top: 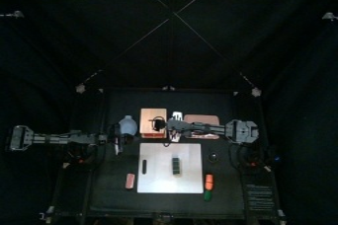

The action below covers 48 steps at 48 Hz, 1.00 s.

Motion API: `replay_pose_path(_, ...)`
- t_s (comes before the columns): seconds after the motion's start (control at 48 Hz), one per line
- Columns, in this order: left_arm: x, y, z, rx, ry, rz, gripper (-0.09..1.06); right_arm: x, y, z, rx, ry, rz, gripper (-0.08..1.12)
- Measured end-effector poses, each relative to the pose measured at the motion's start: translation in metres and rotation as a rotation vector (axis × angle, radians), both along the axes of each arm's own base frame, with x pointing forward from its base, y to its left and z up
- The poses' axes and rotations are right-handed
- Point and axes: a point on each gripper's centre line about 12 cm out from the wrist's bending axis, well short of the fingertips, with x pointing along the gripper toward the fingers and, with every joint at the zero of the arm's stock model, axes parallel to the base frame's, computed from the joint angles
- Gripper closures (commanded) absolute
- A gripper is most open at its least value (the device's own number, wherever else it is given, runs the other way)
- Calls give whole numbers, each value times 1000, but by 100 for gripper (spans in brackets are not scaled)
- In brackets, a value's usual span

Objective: Place sushi on board then cut the sushi with the knife then place the pieces on the plate
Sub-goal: Grasp knife edge with left hand

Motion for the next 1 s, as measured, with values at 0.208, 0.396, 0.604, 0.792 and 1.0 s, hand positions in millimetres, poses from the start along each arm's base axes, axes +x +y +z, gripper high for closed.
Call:
replay_pose_path(0.208, 0, 0, 0, 0, 0, 2, 98, 3, -7, 12, -1, -33, -18, 70)
replay_pose_path(0.396, 0, 1, 0, 1, 0, 4, 98, -2, -11, 29, -12, -58, -27, 70)
replay_pose_path(0.604, 0, 1, 1, 0, -2, 5, 98, -19, -11, 65, -34, -132, -39, 70)
replay_pose_path(0.792, 1, 1, 3, 3, -9, 4, 98, -34, -8, 95, -51, -197, -39, 70)
replay_pose_path(1.0, 0, 1, 15, 11, -56, 6, 98, -62, -6, 142, -117, -304, -54, 70)
